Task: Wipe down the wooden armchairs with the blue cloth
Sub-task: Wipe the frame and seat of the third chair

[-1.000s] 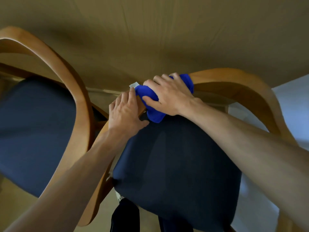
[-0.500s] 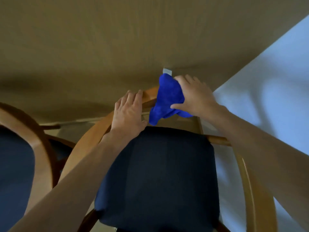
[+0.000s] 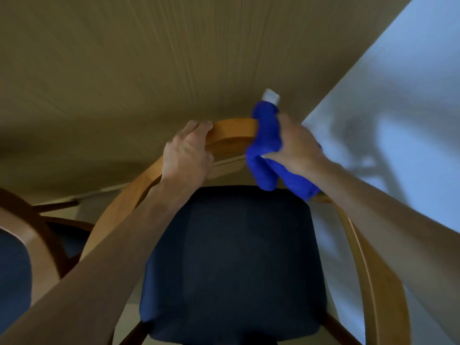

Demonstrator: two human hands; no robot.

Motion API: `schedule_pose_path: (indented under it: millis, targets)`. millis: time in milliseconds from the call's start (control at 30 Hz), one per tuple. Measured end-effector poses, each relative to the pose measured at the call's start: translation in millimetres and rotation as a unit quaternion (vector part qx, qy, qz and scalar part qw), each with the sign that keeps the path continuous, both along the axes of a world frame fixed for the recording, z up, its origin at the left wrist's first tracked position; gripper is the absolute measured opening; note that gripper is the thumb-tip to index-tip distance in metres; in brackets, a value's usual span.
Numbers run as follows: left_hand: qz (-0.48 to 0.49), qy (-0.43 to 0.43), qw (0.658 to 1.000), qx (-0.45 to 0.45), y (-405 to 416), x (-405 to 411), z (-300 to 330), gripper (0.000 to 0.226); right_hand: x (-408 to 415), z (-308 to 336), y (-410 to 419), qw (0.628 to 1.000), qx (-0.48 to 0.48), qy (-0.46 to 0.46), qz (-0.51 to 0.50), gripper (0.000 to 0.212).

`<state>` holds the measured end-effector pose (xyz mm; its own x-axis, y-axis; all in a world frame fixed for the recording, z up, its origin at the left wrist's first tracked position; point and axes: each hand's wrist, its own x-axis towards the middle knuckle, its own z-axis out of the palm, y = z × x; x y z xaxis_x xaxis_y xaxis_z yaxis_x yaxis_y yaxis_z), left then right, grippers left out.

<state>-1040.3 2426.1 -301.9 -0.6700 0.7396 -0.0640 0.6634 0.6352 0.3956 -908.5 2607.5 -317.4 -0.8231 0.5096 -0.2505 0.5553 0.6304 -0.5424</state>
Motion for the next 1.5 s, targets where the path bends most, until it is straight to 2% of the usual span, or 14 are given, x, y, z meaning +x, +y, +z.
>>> schedule_pose_path:
  millis: [100,200,300,400,533,700,800,867,967,1033,1133,1200,1333,1500]
  targets:
    - [0.022,-0.03,0.999,0.005,-7,-3,0,0.025,-84,8,-34,0.973,0.124,-0.045,0.189,0.055]
    - [0.048,-0.057,0.997,-0.022,-15,-12,2,0.021,-110,9,-52,0.951,0.184,-0.074,0.236,0.06]
    - [0.029,-0.083,0.996,-0.033,-17,-19,5,0.02,-96,2,-46,0.946,0.207,-0.02,0.25,0.053]
    - [0.004,-0.11,0.992,-0.057,-17,-20,12,0.033,-78,-1,-32,0.962,0.171,-0.004,0.211,0.06]
    - [-0.04,-0.07,0.988,-0.131,-18,-18,17,0.073,-7,-15,8,0.998,0.055,-0.017,0.024,0.063]
    - [-0.08,-0.009,0.99,-0.117,22,10,5,0.1,99,-42,23,0.987,0.061,-0.111,-0.104,0.054]
    - [-0.16,0.041,0.979,-0.117,51,21,-9,0.11,112,-49,23,0.977,0.098,-0.152,-0.111,0.049]
    - [-0.162,0.055,0.978,-0.122,59,23,-16,0.115,104,-46,26,0.978,0.082,-0.152,-0.119,0.049]
    - [-0.155,0.058,0.978,-0.124,59,23,-21,0.118,63,-35,23,0.994,0.02,-0.055,-0.094,0.037]
    - [-0.149,0.06,0.98,-0.118,59,22,-23,0.116,18,-25,14,0.999,0.03,0.006,-0.033,0.028]
    - [-0.13,0.053,0.984,-0.108,58,20,-26,0.115,-27,-15,-1,0.993,0.11,0.031,0.035,0.046]
    - [-0.126,0.049,0.986,-0.1,57,19,-26,0.114,-31,-18,-1,0.991,0.123,0.038,0.044,0.051]
    - [-0.119,0.05,0.989,-0.078,57,20,-26,0.106,-18,-27,5,0.991,0.114,0.062,0.036,0.056]
    - [-0.124,0.051,0.988,-0.072,57,21,-24,0.107,12,-39,11,0.993,0.103,0.048,-0.028,0.063]
